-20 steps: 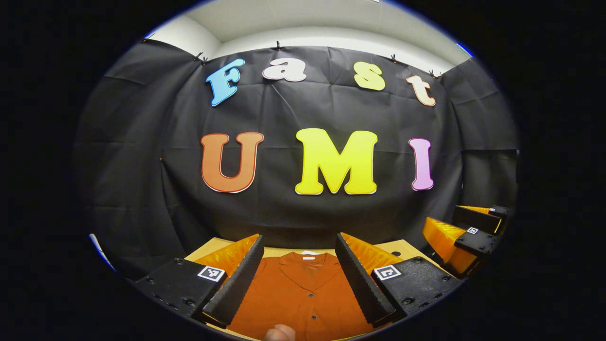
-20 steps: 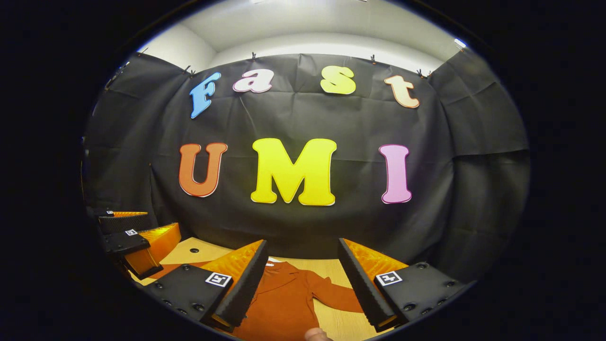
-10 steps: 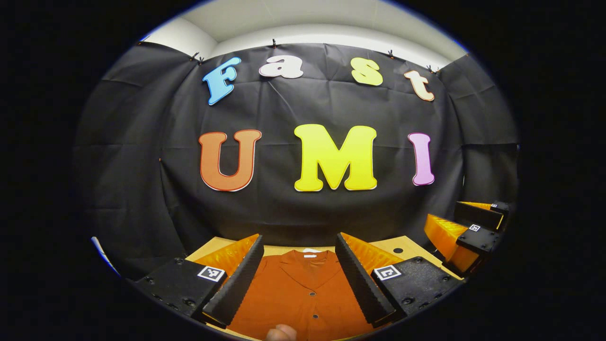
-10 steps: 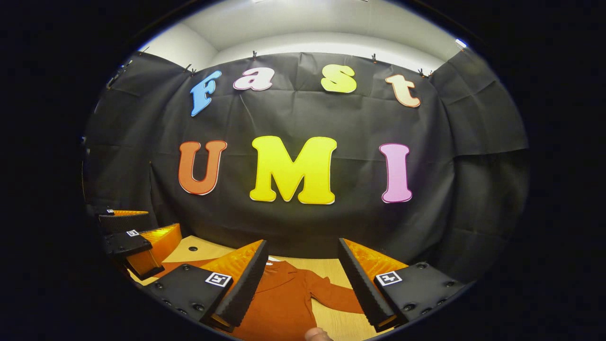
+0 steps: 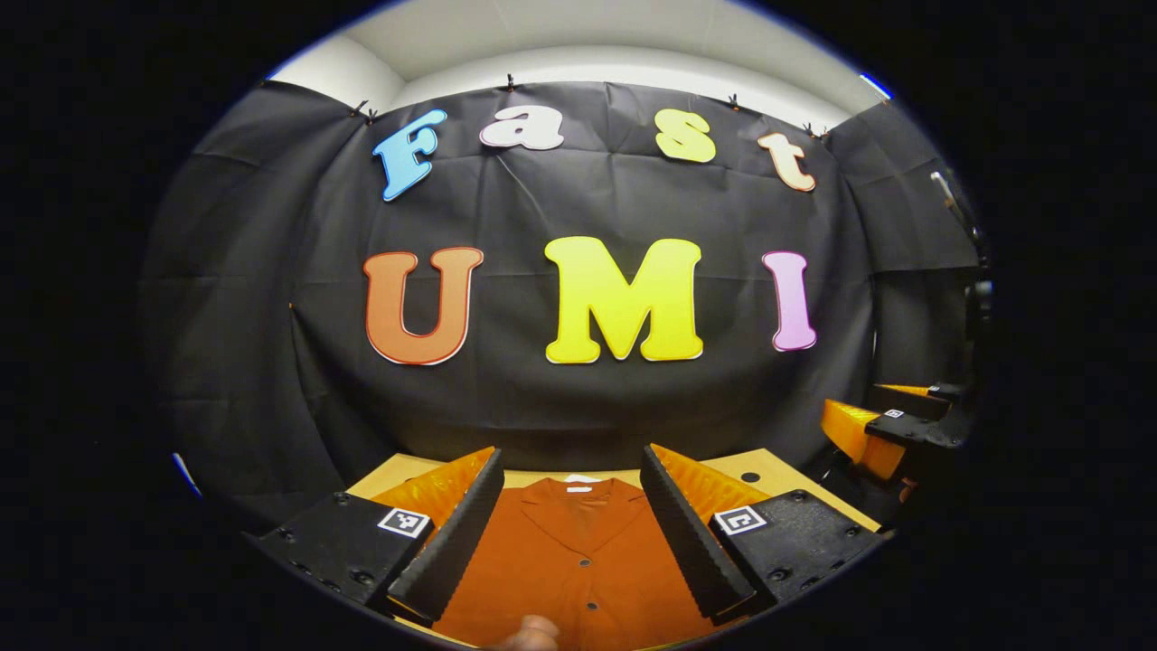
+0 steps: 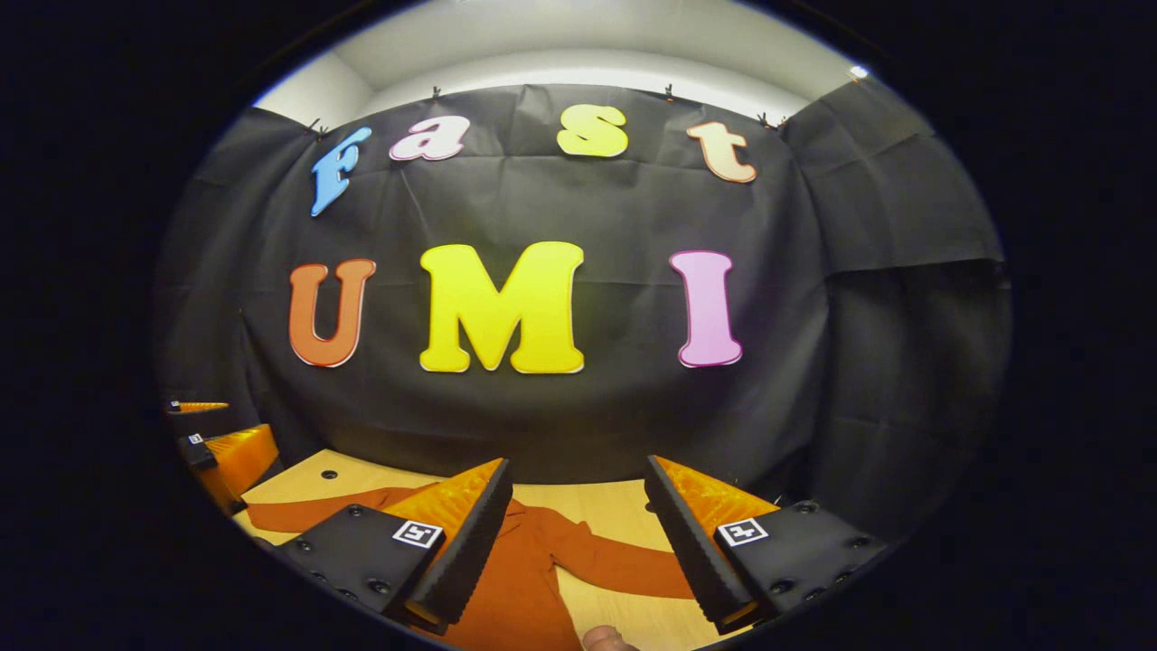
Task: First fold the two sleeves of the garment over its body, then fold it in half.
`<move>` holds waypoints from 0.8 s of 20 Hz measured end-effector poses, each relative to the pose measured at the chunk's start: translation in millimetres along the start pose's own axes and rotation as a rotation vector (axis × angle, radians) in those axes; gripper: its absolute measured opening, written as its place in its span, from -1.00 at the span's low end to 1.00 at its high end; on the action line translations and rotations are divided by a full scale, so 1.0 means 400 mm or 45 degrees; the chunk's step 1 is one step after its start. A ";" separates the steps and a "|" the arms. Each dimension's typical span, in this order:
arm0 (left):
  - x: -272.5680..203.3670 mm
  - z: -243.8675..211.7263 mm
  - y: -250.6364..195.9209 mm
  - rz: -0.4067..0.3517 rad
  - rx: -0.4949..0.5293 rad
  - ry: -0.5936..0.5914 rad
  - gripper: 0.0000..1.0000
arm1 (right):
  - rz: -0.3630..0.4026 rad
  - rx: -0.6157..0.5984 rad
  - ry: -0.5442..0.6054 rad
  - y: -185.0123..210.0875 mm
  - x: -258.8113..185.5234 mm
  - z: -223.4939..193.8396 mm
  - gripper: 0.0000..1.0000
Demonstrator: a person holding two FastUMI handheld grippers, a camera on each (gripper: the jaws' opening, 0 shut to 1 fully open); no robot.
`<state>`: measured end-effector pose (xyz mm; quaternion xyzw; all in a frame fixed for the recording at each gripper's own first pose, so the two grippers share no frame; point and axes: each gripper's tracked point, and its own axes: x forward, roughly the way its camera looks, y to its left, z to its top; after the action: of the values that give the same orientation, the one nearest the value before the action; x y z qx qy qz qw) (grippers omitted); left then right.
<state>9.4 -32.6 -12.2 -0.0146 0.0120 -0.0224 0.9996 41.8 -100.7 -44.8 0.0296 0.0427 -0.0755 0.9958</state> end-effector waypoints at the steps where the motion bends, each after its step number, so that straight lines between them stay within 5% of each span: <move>1: 0.001 -0.004 -0.006 -0.002 0.000 0.006 0.96 | -0.027 -0.014 0.009 -0.035 0.018 -0.009 0.88; 7: 0.008 -0.022 -0.024 0.032 0.030 0.022 0.96 | -0.229 -0.081 0.137 -0.273 0.168 -0.121 0.88; 16: -0.018 -0.086 -0.003 0.257 0.019 0.109 0.96 | -0.440 0.136 0.753 -0.551 0.305 -0.583 0.89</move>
<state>1.2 -34.5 -46.5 -0.0051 0.0558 0.0778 0.9954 109.4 -321.1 -299.2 0.0945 0.3298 -0.2331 0.9099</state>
